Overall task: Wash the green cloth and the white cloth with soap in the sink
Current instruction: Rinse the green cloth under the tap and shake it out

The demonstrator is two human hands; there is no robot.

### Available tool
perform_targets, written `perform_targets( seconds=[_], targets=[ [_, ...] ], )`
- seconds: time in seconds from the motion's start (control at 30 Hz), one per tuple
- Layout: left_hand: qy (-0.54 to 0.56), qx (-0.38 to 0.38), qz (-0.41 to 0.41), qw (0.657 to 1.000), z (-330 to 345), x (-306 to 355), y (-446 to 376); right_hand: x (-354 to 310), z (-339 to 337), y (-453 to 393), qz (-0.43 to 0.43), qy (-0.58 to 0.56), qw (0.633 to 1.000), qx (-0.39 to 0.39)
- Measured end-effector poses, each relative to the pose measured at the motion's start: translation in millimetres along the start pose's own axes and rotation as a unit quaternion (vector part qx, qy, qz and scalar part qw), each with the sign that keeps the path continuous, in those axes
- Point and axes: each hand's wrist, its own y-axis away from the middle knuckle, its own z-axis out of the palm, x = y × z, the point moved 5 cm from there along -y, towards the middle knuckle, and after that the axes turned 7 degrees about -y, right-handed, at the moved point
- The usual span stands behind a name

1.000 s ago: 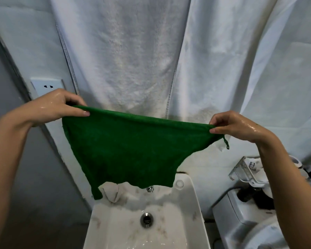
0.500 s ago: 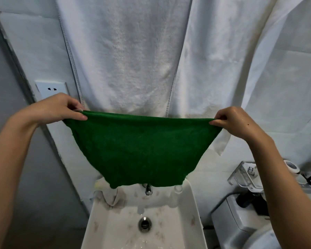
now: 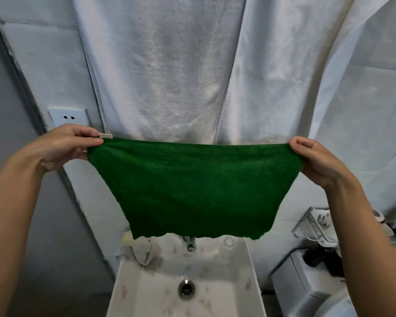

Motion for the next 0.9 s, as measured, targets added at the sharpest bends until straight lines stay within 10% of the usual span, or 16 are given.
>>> perform_targets(
  seconds=[0.43,0.9],
  targets=[
    [0.134,0.124,-0.006,0.983,86.6,42.0,1.8,-1.1,90.2,-8.1,-0.063,-0.115,0.986,0.099],
    [0.185,0.131,0.037,0.973,178.8,53.4,8.0,14.7,182.5,-7.4,-0.194,0.101,0.968,0.125]
  ],
)
